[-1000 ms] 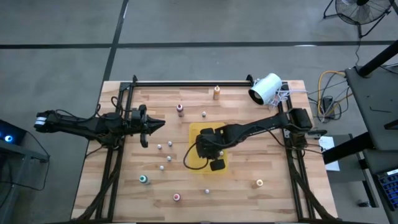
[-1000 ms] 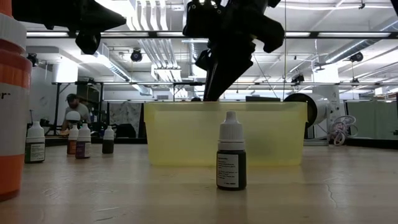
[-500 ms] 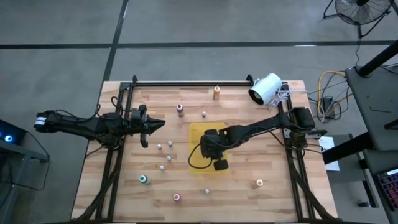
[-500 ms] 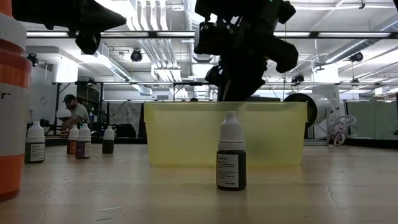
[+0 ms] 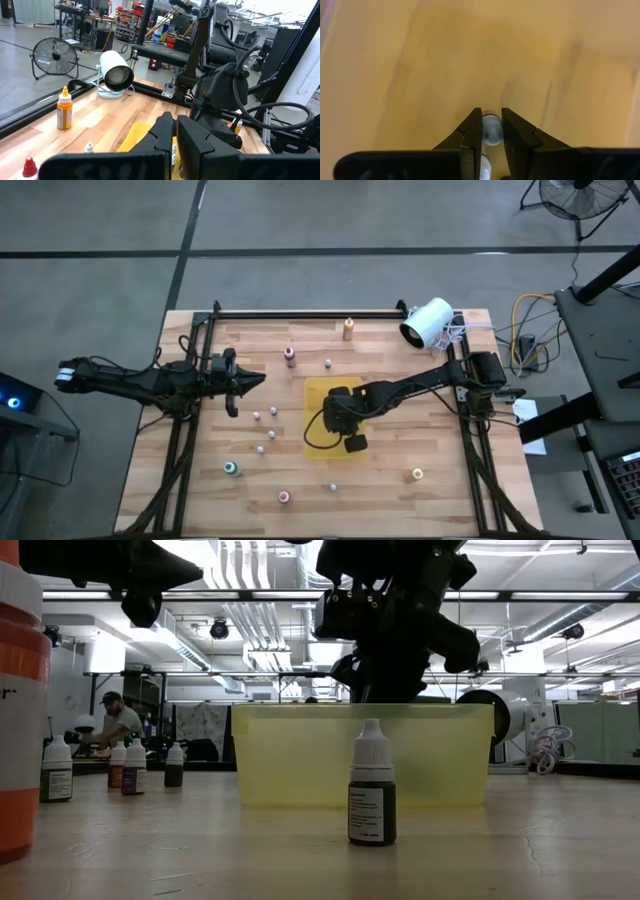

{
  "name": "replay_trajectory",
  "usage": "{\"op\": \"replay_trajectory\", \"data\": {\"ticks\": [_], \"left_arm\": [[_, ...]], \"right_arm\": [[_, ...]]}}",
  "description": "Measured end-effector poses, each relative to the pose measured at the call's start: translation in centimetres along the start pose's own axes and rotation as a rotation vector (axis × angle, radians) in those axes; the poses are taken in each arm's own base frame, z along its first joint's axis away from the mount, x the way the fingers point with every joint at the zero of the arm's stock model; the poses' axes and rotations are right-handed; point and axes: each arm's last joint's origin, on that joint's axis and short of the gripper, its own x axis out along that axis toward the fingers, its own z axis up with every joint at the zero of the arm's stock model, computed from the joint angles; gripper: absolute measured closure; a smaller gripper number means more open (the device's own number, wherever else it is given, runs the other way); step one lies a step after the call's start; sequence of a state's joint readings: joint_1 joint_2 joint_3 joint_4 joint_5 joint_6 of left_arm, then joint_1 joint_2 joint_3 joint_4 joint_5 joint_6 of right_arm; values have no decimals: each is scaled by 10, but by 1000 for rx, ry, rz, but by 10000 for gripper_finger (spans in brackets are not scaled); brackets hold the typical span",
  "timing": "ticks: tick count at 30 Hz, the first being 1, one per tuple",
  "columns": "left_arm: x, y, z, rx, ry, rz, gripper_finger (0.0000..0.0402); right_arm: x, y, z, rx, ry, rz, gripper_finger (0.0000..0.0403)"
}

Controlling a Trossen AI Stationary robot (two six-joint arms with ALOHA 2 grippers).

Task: Pick & Place food coloring
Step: Put the small red food coloring bottle into the yellow bin

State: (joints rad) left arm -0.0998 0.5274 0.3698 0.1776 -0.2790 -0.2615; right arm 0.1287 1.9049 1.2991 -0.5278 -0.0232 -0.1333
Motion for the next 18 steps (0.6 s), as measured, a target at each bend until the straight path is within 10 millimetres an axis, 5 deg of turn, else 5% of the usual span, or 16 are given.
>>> {"op": "replay_trajectory", "data": {"ticks": [18], "left_arm": [[0, 0, 0, 0, 0, 0, 402]], "right_arm": [[10, 0, -11, 2, 11, 1, 355]]}}
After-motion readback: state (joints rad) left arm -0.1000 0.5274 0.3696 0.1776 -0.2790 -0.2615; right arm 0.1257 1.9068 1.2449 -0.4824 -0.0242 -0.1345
